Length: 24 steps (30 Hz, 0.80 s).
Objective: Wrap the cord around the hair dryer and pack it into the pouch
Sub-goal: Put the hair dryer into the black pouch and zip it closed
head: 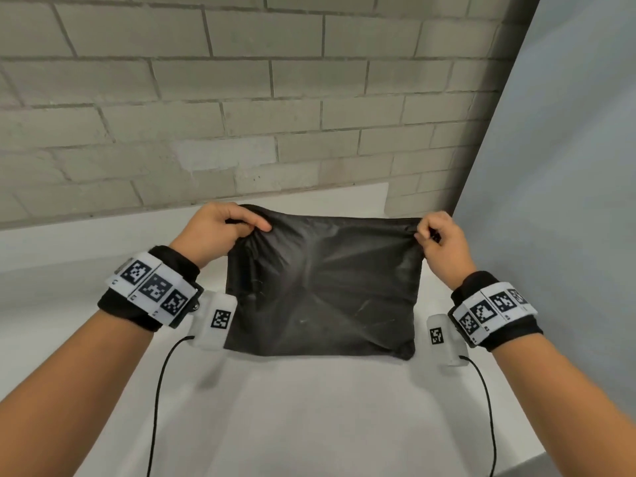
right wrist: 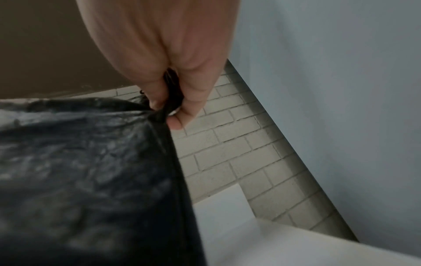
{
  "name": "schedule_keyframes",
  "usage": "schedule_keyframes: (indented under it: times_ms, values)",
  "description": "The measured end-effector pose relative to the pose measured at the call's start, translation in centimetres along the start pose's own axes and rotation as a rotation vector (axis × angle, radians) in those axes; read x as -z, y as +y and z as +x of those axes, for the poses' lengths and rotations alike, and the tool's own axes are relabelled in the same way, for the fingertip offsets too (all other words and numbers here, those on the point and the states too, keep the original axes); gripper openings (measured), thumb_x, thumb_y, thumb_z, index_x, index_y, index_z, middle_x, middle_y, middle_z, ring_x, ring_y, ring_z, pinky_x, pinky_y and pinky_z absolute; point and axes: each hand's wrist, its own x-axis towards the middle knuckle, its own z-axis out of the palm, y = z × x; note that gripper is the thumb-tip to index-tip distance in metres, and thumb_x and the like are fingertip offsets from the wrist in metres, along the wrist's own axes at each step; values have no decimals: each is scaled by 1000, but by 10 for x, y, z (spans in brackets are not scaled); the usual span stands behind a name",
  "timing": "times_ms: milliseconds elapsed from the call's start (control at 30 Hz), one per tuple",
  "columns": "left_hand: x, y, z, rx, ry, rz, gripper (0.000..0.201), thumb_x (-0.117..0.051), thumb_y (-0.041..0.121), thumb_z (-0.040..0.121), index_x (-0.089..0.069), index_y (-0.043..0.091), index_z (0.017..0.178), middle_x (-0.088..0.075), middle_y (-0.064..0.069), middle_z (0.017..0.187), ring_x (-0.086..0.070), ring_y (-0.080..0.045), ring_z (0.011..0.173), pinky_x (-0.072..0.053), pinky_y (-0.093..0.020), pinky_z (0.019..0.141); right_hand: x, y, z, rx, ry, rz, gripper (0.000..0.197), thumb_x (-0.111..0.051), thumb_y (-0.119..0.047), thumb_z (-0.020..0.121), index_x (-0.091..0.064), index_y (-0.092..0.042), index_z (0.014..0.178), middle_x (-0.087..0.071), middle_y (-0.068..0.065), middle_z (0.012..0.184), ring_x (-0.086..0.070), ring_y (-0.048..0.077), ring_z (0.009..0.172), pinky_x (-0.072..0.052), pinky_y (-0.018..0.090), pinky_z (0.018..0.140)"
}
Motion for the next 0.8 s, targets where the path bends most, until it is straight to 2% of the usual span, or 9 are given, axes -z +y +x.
schedule_keyframes:
  times_ms: [67,100,133,200,300,400,567,667,800]
  values:
    - [-6,-3,13,56,5,91,56,-46,-9,83,-70,29,50,-58,6,65,-46,-4,44,-36,-10,39,4,4,10,-42,-9,-25,52,-39,22,71,-47,-23,48,-49,-2,72,-50,25,89,-35,7,83]
    - [-10,-5,20,76,-1,151,53,-46,-8,83,-69,28,52,-59,9,57,-43,-5,41,-35,-11,37,5,8,16,-85,-31,-42,46,-36,22,71,-53,-14,47,-55,4,77,-49,30,108,-27,1,94]
    - [-15,-7,27,92,-9,200,49,-46,-7,84,-69,26,55,-59,10,51,-42,-6,39,-35,-11,37,7,13,24,-125,-64,-66,41,-35,22,73,-60,-3,52,-60,8,86,-41,30,124,-18,4,102]
    - [-24,-12,41,113,-11,257,44,-47,-3,85,-69,26,61,-60,11,53,-44,-7,39,-36,-11,38,10,27,38,-165,-126,-111,38,-34,20,78,-67,7,66,-61,18,111,-30,30,137,-12,14,110]
    - [-36,-15,64,126,-17,322,37,-47,-3,85,-72,22,72,-62,1,72,-50,-10,50,-39,-7,41,9,43,64,-151,-168,-140,39,-37,17,84,-71,2,71,-49,25,131,-41,36,128,-24,21,111]
    - [-48,-22,87,137,-41,360,33,-47,-4,85,-73,16,83,-61,-4,80,-53,-15,59,-42,-6,47,6,59,92,-114,-203,-171,35,-38,17,86,-72,10,81,-52,26,124,-51,39,112,-26,5,92]
    - [-68,-44,130,197,-129,456,34,-44,-2,87,-68,13,104,-53,-8,99,-51,-14,68,-42,-8,54,-4,98,137,-112,-421,-250,29,-41,12,89,-68,8,99,-48,19,107,-50,40,109,-27,3,80]
    - [-78,-60,155,270,-233,476,37,-50,5,88,-57,17,122,-47,-6,119,-48,-16,94,-40,-17,74,-14,119,161,-116,-590,-352,31,-43,6,91,-62,-1,114,-43,17,127,-44,34,120,-26,12,98]
    - [-89,-84,178,379,-345,367,52,-60,16,85,-43,22,134,-34,3,120,-47,-19,104,-45,-21,74,-25,141,192,-95,-677,-443,33,-44,0,93,-59,-9,121,-39,16,134,-43,32,122,-27,25,107]
